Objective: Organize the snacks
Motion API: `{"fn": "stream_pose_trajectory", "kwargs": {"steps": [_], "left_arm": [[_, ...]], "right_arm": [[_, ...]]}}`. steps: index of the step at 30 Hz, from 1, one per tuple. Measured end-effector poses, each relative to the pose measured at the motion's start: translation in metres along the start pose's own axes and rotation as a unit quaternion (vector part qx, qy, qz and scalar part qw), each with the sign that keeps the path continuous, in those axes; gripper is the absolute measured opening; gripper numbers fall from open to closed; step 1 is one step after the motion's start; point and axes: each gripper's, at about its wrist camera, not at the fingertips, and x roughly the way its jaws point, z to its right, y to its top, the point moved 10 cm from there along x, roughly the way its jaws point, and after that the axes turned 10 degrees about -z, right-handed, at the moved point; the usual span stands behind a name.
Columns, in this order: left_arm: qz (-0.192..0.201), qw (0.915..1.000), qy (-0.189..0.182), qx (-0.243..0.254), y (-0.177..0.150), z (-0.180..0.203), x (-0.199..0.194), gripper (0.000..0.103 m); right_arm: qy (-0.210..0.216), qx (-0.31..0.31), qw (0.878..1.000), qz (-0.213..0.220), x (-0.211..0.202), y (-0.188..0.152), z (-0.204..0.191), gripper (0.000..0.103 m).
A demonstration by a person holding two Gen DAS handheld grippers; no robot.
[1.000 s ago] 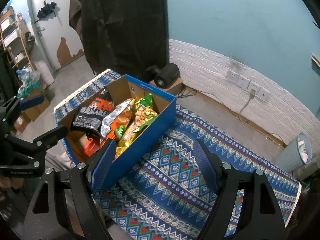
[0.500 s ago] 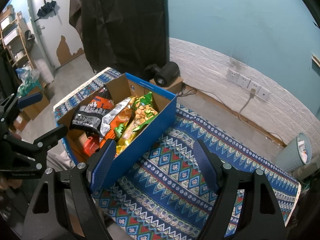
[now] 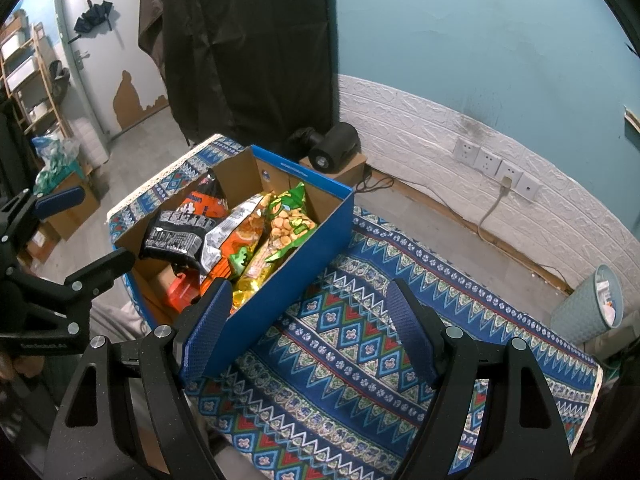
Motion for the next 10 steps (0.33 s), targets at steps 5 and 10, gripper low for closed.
{"fn": "stream_pose_trajectory", "kwargs": {"steps": [5,10], "left_arm": [[0.006,1.0000,-0.006,0.002,-0.0006,0.0016,-0.0020,0.101],[0.003,1.0000,-0.008,0.004,-0.0012,0.0034,-0.0016,0.101]], "right_arm": [[-0.001,-0.001,1.000,-0.001,0.0013,-0.0014,-0.0004,0.079],[-0.001,0.000,1.000,-0.001,0.0016,-0.0028,-0.0007,0.079]]}}
